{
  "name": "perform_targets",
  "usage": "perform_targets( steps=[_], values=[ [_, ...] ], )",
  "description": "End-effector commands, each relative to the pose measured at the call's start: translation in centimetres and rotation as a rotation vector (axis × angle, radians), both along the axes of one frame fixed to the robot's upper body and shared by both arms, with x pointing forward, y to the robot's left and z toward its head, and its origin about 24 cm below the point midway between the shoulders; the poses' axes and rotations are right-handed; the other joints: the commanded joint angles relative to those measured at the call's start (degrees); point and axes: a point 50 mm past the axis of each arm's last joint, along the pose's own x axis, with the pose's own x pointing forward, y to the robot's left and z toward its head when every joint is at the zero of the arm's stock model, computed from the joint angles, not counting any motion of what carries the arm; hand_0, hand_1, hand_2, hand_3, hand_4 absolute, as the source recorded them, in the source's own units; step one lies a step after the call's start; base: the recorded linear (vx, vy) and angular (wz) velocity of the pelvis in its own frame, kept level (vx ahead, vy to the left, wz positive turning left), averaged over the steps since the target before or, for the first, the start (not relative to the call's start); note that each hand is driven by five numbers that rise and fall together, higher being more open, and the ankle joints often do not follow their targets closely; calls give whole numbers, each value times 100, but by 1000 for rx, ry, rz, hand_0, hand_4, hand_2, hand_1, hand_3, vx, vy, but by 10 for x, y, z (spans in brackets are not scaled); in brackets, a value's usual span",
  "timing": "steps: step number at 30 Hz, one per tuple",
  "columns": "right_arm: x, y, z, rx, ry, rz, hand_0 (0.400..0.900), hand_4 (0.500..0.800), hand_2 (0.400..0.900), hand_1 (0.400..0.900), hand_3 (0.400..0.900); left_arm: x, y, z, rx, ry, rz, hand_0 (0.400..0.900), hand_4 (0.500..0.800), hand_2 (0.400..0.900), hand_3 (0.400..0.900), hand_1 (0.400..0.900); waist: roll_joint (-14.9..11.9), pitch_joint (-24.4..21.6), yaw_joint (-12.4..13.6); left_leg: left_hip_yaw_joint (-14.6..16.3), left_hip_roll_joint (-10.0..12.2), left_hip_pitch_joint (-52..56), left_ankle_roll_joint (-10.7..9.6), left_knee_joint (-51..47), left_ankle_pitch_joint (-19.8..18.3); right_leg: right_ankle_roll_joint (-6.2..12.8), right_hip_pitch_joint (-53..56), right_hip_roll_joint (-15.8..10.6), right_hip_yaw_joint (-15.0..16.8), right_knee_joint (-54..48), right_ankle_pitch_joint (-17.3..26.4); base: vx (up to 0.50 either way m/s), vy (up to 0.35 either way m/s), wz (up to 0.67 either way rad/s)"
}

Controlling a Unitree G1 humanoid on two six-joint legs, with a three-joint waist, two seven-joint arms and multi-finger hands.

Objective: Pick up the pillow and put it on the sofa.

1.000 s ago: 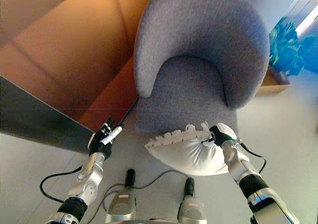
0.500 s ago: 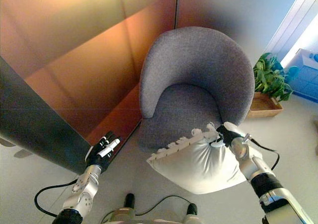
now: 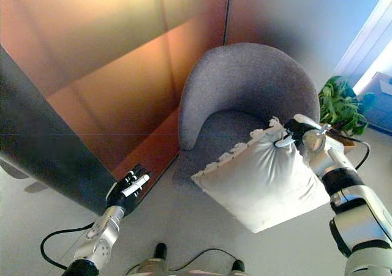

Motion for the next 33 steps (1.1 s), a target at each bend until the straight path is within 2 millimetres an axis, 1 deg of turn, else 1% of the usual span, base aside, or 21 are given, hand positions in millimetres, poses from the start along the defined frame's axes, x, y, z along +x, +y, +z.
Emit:
perform_targets(
  steps=[1,5,8,10,11,13,15,16,17,18,22,24,28,33],
  values=[
    [20,-18,120,-171,-353,-62,400,500,400,400,400,13,-1,19,78,-94,-142,900,800,900,900,900,-309,-836,304,-122,153,134,-1,-30,-196,262,-19,-417,-202,69,122,101,0,12],
    [19,-26,135,-207,-420,-132,400,500,400,400,400,11,-2,20,72,-100,-171,900,800,900,900,900,-302,-767,418,-222,150,27,-18,-30,-178,265,-62,-390,-250,42,115,69,-15,13],
    [19,-29,144,-221,-455,-185,400,500,400,400,400,19,-5,29,70,-140,-197,900,800,900,900,900,-292,-626,495,-320,157,-180,-37,-30,-142,267,-242,-366,-273,62,113,-76,-44,16],
    [21,-27,150,-221,-473,-218,400,500,400,400,400,31,-7,40,71,-197,-208,900,800,900,900,900,-313,-432,530,-391,166,-416,-45,-30,-120,256,-454,-322,-258,69,114,-293,-122,11],
    [22,-25,153,-217,-493,-238,400,500,400,400,400,40,-9,50,75,-237,-213,900,800,900,900,900,-319,-292,551,-434,179,-555,-48,-30,-108,247,-582,-285,-244,63,123,-399,-146,2],
    [24,-21,161,-203,-553,-266,400,500,400,400,400,55,-12,68,82,-312,-212,900,800,900,900,900,-318,-21,575,-495,207,-798,-42,-30,-76,231,-790,-211,-223,42,157,-368,-143,-4],
    [25,-19,171,-191,-616,-290,400,500,400,400,400,66,-16,82,86,-375,-208,900,800,900,900,900,-299,196,582,-553,209,-1009,-21,-30,-39,208,-973,-140,-182,27,194,-258,-97,-4],
    [25,-18,174,-185,-641,-302,645,647,645,645,645,69,-19,87,86,-397,-206,900,800,900,900,900,-284,262,581,-570,206,-1082,-10,-30,-22,194,-1034,-118,-169,23,205,-176,-48,-2],
    [25,-18,177,-192,-647,-311,824,754,824,824,824,70,-21,90,85,-413,-204,900,800,900,900,900,-263,316,581,-590,193,-1144,5,-30,-8,177,-1083,-100,-156,22,210,-113,-11,-2],
    [24,-18,179,-201,-650,-316,900,800,900,900,900,71,-22,92,84,-423,-200,900,800,900,900,900,-242,350,582,-606,179,-1190,12,-30,3,174,-1119,-97,-148,24,215,-80,13,-1],
    [23,-18,189,-238,-682,-330,900,800,900,900,900,71,-22,95,81,-432,-187,900,800,900,900,900,-210,374,568,-601,123,-1243,37,-30,24,173,-1174,-128,-138,43,223,-13,36,0],
    [21,-21,190,-248,-680,-340,900,800,900,900,900,70,-20,94,78,-428,-187,900,800,900,900,900,-210,346,565,-569,103,-1225,41,-30,21,183,-1160,-160,-146,54,223,12,17,1],
    [20,-26,185,-266,-664,-355,900,800,900,900,900,68,-20,92,72,-413,-199,900,800,900,900,900,-221,246,565,-503,85,-1140,46,-30,-7,199,-1082,-204,-165,53,206,20,9,1],
    [16,-34,178,-280,-633,-359,900,800,900,900,900,60,-17,82,72,-373,-213,900,800,900,900,900,-260,63,555,-425,112,-951,30,-30,-59,205,-904,-237,-182,44,158,78,13,2]
  ],
)
